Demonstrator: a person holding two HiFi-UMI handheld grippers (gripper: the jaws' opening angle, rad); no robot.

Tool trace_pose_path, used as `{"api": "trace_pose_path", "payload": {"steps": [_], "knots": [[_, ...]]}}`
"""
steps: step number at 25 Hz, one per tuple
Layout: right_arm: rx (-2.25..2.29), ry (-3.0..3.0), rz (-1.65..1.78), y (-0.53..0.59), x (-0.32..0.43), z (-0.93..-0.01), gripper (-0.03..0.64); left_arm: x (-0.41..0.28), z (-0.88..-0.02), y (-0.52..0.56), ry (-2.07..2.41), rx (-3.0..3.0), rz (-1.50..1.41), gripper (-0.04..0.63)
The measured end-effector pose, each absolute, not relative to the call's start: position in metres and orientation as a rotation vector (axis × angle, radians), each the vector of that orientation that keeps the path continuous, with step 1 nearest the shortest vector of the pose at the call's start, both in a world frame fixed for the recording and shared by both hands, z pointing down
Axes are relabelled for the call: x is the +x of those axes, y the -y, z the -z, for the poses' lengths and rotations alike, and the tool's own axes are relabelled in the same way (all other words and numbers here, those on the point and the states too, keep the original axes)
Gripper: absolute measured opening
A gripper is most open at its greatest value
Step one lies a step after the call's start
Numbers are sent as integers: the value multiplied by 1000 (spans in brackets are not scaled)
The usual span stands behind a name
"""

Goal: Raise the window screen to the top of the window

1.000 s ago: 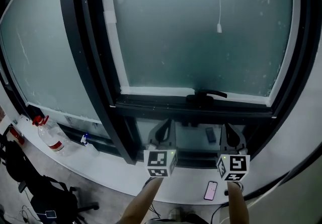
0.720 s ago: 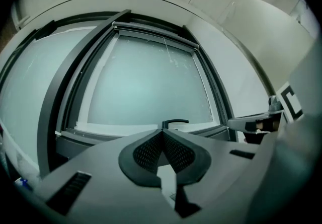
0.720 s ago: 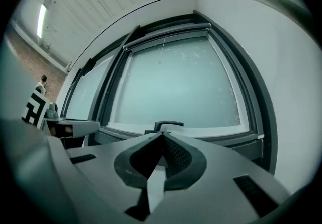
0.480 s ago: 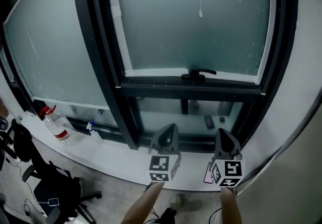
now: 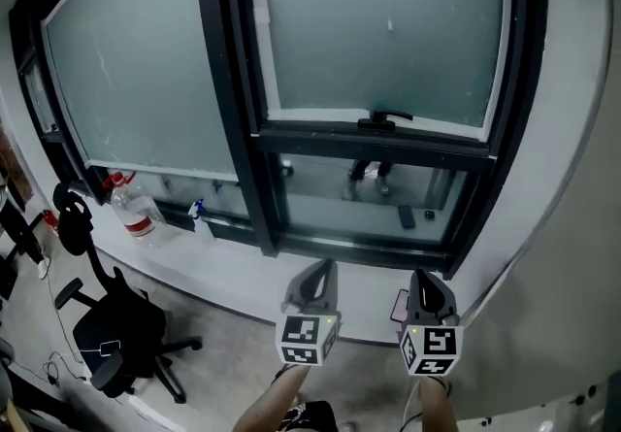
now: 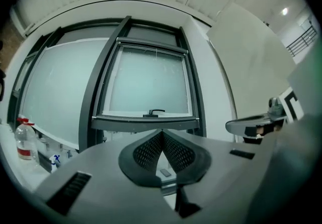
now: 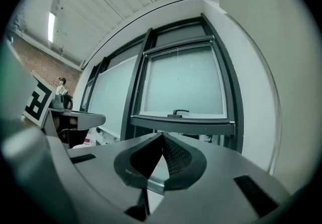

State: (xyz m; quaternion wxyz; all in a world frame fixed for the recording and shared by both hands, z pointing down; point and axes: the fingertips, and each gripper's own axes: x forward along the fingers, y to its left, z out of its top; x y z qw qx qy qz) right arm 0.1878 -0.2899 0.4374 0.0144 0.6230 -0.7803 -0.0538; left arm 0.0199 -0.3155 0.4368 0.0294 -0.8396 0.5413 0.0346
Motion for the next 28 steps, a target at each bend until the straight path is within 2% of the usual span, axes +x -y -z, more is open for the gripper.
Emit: {"api": "trace_pose_path", "payload": {"steps": [8,20,28], "knots": [[1966,2405,98,259,199,-444,8,39,-428,285,-1609,-2631,-127,3],[1870,2455,98,168,105,-452,8,-63,-432,172,-1715,-2597,-199,3],[1984,2431,155,14,59,-441,8,-100,-438,23,-1613,-2655,-219,3]]}}
